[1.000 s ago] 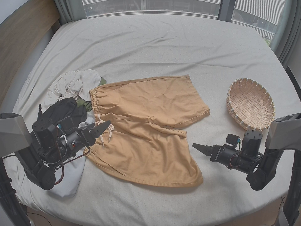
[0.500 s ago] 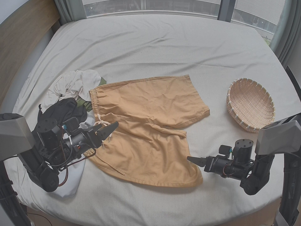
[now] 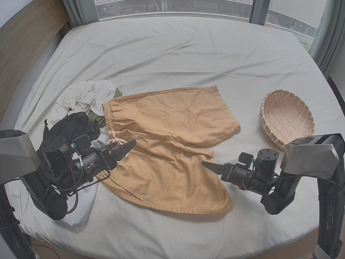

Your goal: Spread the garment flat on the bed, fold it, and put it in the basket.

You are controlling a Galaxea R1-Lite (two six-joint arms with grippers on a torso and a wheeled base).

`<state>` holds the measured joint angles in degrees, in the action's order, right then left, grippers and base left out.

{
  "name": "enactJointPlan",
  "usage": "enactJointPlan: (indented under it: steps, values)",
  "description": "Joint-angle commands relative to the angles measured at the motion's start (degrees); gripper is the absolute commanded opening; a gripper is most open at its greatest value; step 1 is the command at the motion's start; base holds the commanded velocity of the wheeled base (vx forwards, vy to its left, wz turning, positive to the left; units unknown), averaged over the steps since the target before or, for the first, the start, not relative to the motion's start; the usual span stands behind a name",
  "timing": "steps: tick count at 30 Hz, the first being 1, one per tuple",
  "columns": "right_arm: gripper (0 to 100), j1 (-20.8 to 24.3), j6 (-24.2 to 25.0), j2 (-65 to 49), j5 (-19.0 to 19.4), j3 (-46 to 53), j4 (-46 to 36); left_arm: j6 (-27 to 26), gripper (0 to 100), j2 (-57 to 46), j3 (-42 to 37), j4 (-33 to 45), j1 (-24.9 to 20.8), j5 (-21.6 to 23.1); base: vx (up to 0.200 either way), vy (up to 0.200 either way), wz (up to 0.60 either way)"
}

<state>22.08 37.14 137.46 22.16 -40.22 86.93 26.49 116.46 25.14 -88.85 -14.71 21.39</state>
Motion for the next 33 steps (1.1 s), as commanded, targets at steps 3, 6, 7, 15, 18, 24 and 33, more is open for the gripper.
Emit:
enactJointPlan:
  steps: [3, 6, 7, 15, 18, 24, 33]
  values:
    - [0, 0.25, 0.12, 1.85, -0.01, -0.48, 0.43, 0.05, 100, 0.09, -0.09, -0.01, -0.05, -0.04, 0.000, 0.000, 0.00]
    - [0, 0.51, 0.03, 2.20, -0.01, 0.14, 0.78, -0.04, 100, 0.09, -0.26, -0.10, -0.05, -0.04, 0.000, 0.000, 0.00]
    - [0, 0.69, 0.03, 2.20, -0.01, 0.23, 0.87, -0.04, 100, 0.09, -0.35, -0.10, -0.05, -0.04, 0.000, 0.000, 0.00]
    - [0, 0.42, 0.03, -2.90, -1.07, 3.30, 1.31, -0.04, 100, -0.18, -0.88, -0.10, -0.05, -0.04, 0.000, 0.000, 0.00]
    - [0, -0.19, 0.03, -7.03, -1.16, 5.15, 1.31, -0.04, 100, -0.44, -0.97, -0.10, -0.05, -0.12, 0.000, 0.000, 0.00]
    - [0, -0.81, -0.41, -11.60, -1.33, 7.96, 1.22, -0.04, 100, -0.70, -1.14, -0.10, -0.05, -0.30, 0.000, 0.000, 0.00]
    - [0, 2.18, -4.36, -8.88, -1.42, 6.82, 1.14, -0.12, 100, -0.53, -2.02, -0.10, 0.04, -0.30, 0.000, 0.000, 0.00]
